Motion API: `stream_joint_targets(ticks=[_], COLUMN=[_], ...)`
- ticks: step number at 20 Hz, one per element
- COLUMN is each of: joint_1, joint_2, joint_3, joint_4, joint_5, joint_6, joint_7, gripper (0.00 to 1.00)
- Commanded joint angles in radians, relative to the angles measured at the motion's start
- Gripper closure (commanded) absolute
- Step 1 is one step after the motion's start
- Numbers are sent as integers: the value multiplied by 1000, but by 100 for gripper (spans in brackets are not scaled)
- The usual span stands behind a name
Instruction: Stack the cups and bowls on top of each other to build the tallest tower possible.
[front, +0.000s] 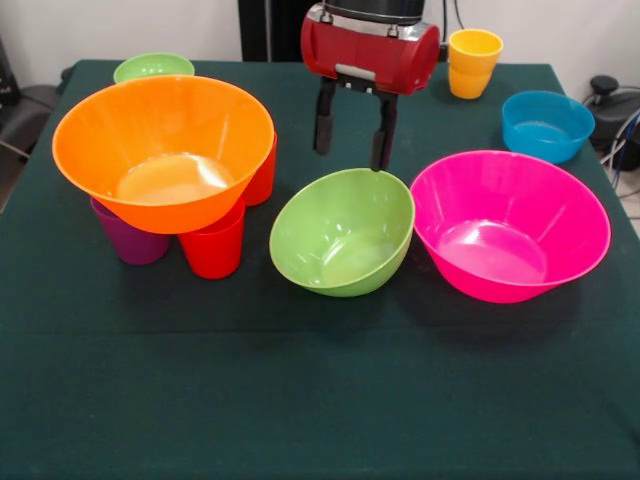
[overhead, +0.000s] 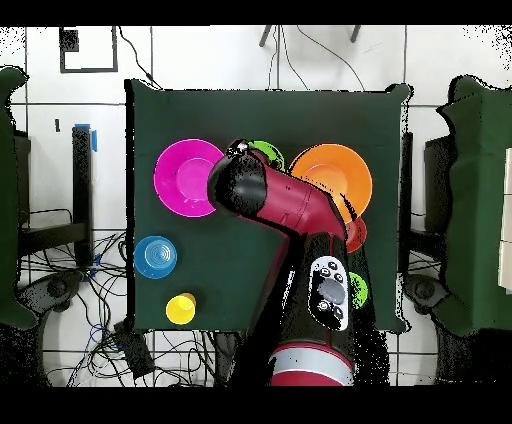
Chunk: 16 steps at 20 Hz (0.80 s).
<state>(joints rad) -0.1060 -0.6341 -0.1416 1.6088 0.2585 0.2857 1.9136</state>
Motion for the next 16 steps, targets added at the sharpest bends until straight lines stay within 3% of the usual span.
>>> stream_joint_targets(ticks=[1,5,11,16], joint_1=[-22,-13,-40,-20], joint_2=[0,-11,-4,39], joint_3=[143,126,174,173], joint_4=[19,6,27,3], joint_5=[26,28,17,25], joint_6=[-50,-19,-77,-122], joint_7=[155,151,143,172], gripper=[0,0,0,0])
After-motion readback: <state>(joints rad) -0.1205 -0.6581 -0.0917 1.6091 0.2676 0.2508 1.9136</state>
